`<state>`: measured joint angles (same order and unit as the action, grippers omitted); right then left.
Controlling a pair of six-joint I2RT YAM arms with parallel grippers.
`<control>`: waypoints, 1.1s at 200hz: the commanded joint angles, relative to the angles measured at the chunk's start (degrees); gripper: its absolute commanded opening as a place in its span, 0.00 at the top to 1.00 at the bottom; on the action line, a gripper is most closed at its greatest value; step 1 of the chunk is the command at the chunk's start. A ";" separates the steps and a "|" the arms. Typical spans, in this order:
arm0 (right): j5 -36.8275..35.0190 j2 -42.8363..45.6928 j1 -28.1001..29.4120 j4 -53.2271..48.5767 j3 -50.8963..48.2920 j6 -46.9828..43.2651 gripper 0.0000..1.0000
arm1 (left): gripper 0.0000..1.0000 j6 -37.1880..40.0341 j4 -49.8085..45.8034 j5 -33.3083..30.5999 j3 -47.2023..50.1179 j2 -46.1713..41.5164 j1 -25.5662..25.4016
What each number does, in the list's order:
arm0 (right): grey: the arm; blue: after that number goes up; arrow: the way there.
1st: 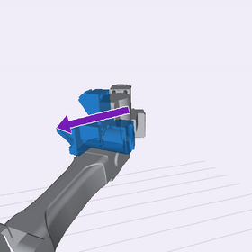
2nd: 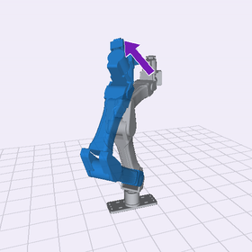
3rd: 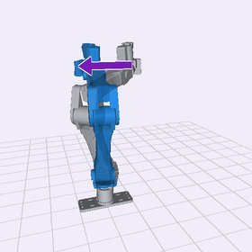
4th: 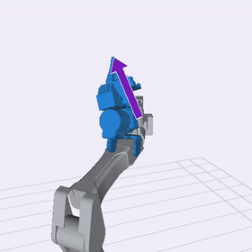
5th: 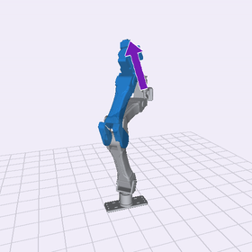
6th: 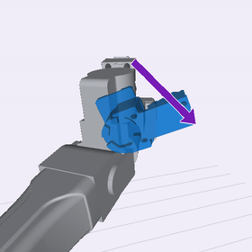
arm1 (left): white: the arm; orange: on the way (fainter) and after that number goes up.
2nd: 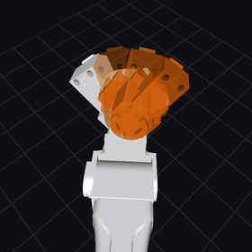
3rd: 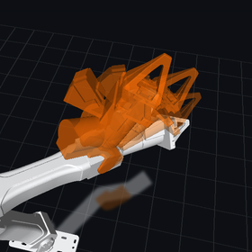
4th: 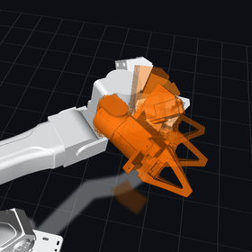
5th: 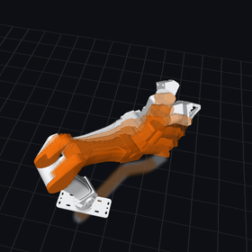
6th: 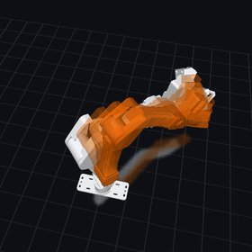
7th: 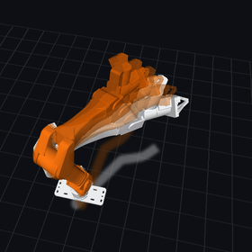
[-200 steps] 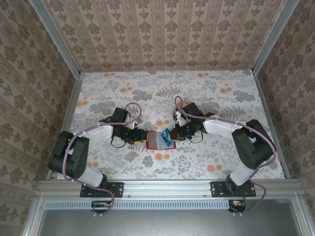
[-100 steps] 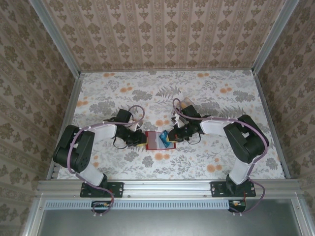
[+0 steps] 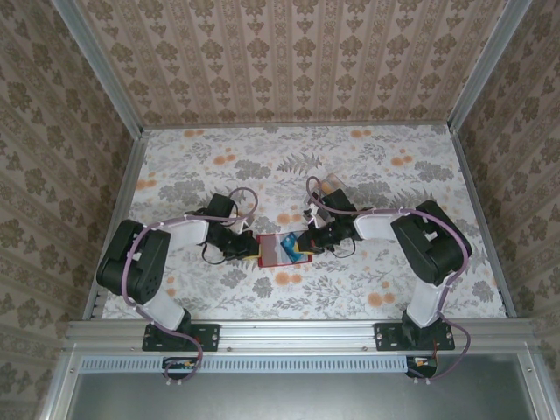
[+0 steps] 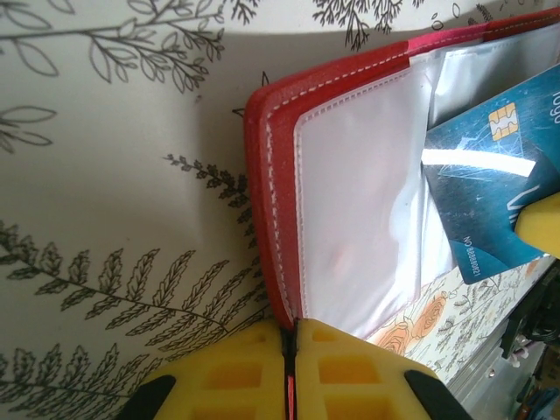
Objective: Put the credit cards into the card holder
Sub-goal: Insert the credit card into the card slot.
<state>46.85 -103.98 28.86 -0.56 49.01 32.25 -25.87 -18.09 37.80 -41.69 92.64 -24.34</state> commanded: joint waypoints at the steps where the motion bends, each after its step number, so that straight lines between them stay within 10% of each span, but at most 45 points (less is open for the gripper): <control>1: 3.15 -1.43 0.32 1.94 -1.10 0.93 1.00 | 0.92 1.63 -1.36 -0.58 -1.16 0.57 -0.18; 108: 3.94 -3.64 -0.28 2.05 1.01 -0.22 1.00 | 0.94 1.80 0.05 1.34 -0.39 1.91 1.11; 220: -1.05 -2.63 0.41 6.25 0.86 4.78 0.70 | 0.94 1.98 0.20 1.49 -0.52 2.81 1.44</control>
<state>48.80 -107.92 29.04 7.31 50.09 37.56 -25.41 -17.52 39.53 -41.69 94.39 -23.16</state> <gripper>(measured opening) 0.292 0.066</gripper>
